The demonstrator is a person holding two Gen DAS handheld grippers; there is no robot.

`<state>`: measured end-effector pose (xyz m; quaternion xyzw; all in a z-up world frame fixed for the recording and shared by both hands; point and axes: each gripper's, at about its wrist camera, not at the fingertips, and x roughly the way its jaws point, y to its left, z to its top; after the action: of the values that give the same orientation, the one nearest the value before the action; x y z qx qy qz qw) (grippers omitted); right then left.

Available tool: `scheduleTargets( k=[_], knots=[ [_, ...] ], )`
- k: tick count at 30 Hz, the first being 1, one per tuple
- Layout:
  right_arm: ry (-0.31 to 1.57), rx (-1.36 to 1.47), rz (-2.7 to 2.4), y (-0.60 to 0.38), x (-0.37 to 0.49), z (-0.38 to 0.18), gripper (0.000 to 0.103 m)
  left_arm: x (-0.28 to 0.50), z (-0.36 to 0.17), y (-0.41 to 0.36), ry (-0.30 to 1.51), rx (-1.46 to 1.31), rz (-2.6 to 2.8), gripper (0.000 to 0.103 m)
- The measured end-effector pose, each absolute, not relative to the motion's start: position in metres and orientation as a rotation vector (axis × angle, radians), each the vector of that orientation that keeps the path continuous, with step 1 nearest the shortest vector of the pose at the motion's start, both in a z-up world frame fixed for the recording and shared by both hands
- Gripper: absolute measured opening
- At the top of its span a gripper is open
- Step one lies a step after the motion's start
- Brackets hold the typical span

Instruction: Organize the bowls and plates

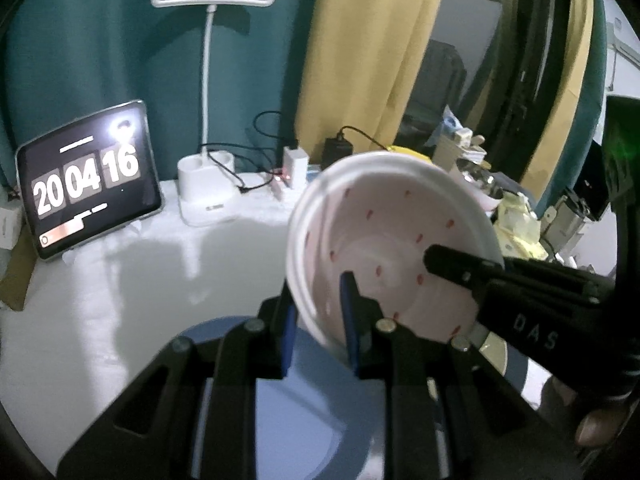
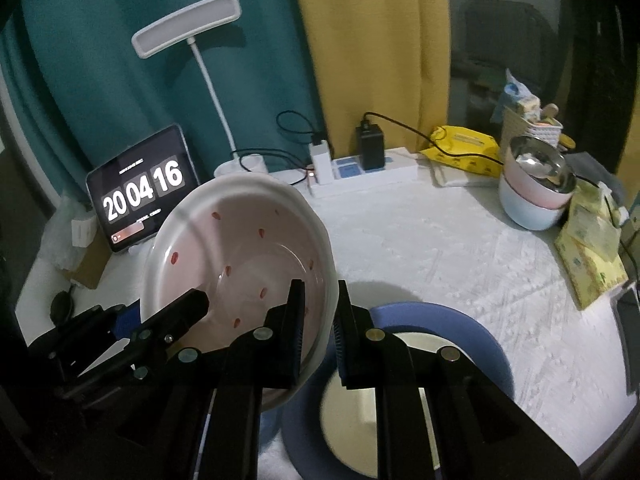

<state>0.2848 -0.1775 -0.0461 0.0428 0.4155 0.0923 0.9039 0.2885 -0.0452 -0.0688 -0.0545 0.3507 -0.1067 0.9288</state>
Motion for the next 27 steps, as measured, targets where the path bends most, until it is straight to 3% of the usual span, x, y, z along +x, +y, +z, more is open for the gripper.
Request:
scheduleTargets(
  k=[27],
  knots=[
    [0.858, 0.182, 0.120, -0.268, 0.247, -0.058, 0.014, 0.271, -0.076, -0.133, 0.757, -0.019, -0.292, 0.021]
  ],
)
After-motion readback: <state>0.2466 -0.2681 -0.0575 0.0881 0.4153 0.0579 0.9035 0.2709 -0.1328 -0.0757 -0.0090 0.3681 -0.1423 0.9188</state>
